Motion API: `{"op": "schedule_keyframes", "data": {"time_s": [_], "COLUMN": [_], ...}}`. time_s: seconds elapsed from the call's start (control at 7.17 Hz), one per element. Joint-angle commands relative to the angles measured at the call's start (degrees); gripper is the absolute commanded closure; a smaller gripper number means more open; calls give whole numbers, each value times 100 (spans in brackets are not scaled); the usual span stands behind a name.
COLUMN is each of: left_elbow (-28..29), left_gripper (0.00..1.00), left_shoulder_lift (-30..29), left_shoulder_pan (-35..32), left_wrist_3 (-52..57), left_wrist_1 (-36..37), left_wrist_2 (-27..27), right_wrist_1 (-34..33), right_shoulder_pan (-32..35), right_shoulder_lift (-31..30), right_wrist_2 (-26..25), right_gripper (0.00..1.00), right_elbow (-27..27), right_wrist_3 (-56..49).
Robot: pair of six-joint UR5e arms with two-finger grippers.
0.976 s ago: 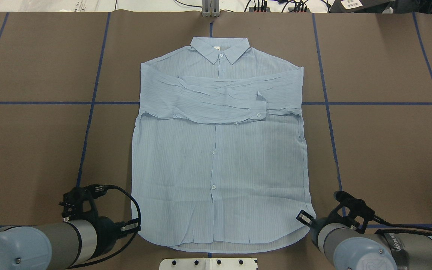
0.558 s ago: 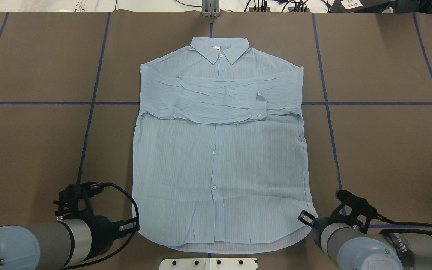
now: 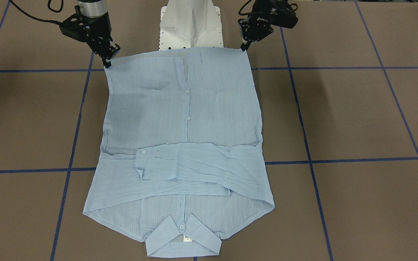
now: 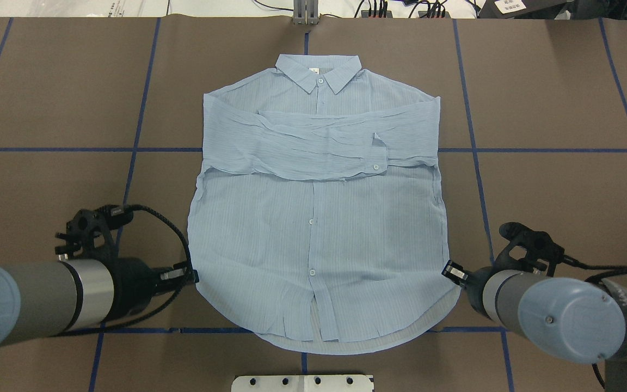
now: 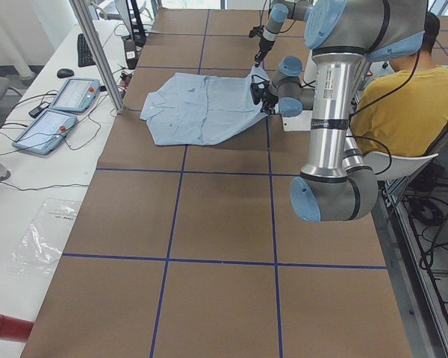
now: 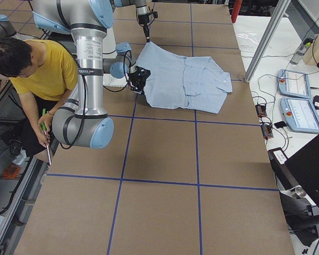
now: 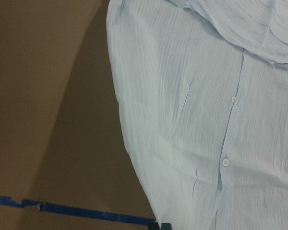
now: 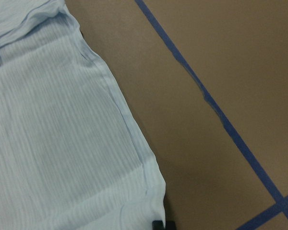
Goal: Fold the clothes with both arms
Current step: 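Lift the hem with both grippers and fold it up toward the collar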
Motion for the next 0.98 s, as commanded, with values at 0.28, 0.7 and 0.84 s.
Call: {"op": "schedule_keyframes", "data": {"time_s": [0.28,0.7,0.84], "left_elbow": [991,1333,1710], "left_gripper": [100,100,100], "left_shoulder_lift": [-960,-1110,-1259], "left_shoulder_pan": [-1333,-1589,-1694], "left_wrist_3": [602,796,866], "left_wrist_1": [25,-1,-62], "left_wrist_2": [-324,-475,-458], "right_wrist_1": [-518,-944,-918], "right_shoulder_pan": [1296,1947,2167], "right_shoulder_lift": [1019,1612,1865], "right_wrist_2": [576,892,955], "right_gripper": [100,100,100], "right_elbow": [-427,-928,-1356], "right_wrist_3": [-1021,-1723,-2110]}}
